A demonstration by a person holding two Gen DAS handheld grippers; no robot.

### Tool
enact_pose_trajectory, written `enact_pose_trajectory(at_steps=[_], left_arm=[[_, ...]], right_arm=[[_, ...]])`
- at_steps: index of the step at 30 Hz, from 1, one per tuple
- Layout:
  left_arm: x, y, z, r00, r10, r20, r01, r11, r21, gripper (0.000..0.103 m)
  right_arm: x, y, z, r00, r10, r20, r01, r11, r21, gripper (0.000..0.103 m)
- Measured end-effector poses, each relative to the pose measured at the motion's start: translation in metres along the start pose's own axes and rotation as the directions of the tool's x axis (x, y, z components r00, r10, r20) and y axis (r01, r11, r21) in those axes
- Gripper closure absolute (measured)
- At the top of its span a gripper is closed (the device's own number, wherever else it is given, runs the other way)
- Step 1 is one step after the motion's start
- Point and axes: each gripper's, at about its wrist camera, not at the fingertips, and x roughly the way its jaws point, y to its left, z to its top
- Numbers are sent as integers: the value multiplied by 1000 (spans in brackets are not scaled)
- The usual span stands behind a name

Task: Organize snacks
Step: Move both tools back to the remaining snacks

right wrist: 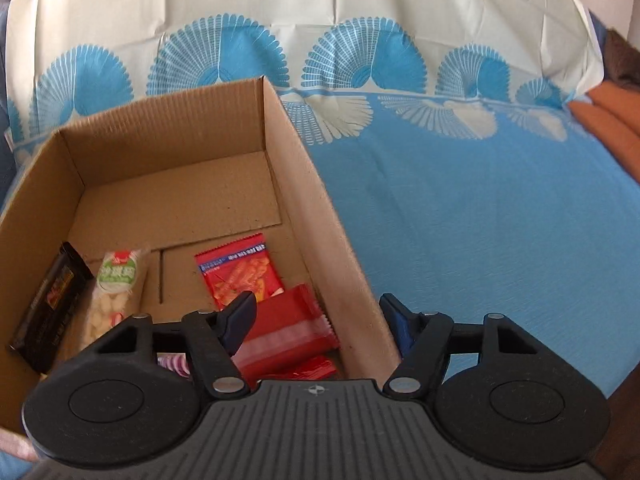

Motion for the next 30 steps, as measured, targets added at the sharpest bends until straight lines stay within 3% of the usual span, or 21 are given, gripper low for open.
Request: enact_pose_trajectory(at_steps=[7,11,15,19,24,26,30], left_arm=[[-26,11,-4,999,39,15,-39,999,19,27],[-45,17,-5,997,70,38,-72,996,47,26],[-59,28,-6,997,75,20,-76,997,29,26],[-74,44,-1,996,87,-12,-87,995,40,27],[-90,64,2,992,126,9,-126,985,116,65],[-92,83,1,991,130,11,-130,991,25,76],[-103,118,7,981,189,50,-180,972,-153,76]], right_arm=[[-8,-4,-4,1000,7,0,-7,1000,-9,50],[-12,-1,-8,1000,18,-8,-18,999,-33,51],[-19,3,-11,1000,17,-6,-17,999,-50,47],[-40,5,-10,991,-38,131,43,998,-39,33],[-72,8,-11,954,17,298,-11,1000,-20,25],[-81,13,-11,940,39,339,-31,999,-29,25],[-100,35,-12,908,89,409,-72,996,-55,25]])
